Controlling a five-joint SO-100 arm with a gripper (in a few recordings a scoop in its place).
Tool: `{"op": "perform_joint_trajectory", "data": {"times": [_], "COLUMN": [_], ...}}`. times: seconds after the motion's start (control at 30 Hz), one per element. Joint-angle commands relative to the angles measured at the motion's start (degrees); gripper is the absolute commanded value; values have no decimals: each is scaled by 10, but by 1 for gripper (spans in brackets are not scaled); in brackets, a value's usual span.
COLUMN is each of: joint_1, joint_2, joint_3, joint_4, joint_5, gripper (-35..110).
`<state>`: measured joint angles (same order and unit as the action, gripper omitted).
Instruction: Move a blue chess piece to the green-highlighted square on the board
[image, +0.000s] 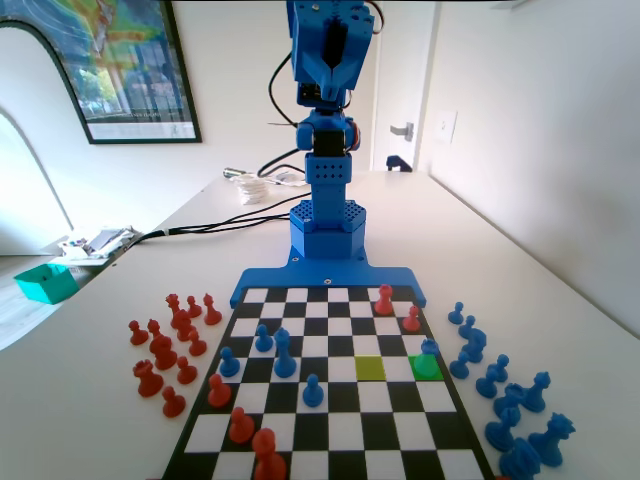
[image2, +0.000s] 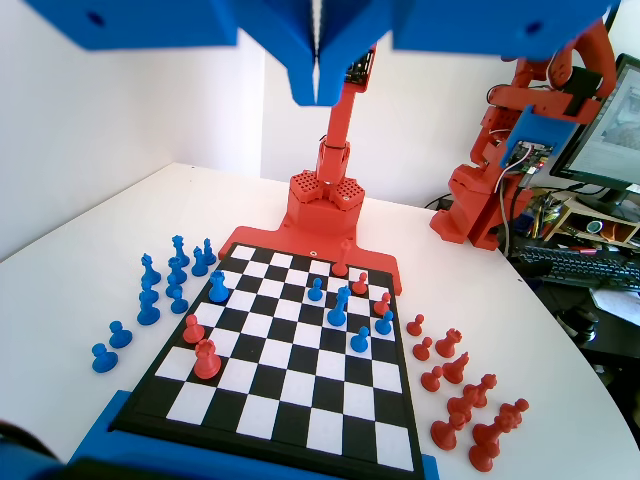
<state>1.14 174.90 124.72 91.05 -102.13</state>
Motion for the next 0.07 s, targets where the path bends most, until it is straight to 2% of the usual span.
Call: {"op": "perform_joint_trajectory", "data": {"times": [0.0,0.03], "joint_1": [2,2], "joint_2": [2,2], "joint_3": [1,1], "joint_4": [-10,-10], "joint_5": [-1,-1], "gripper": [1,1]}}
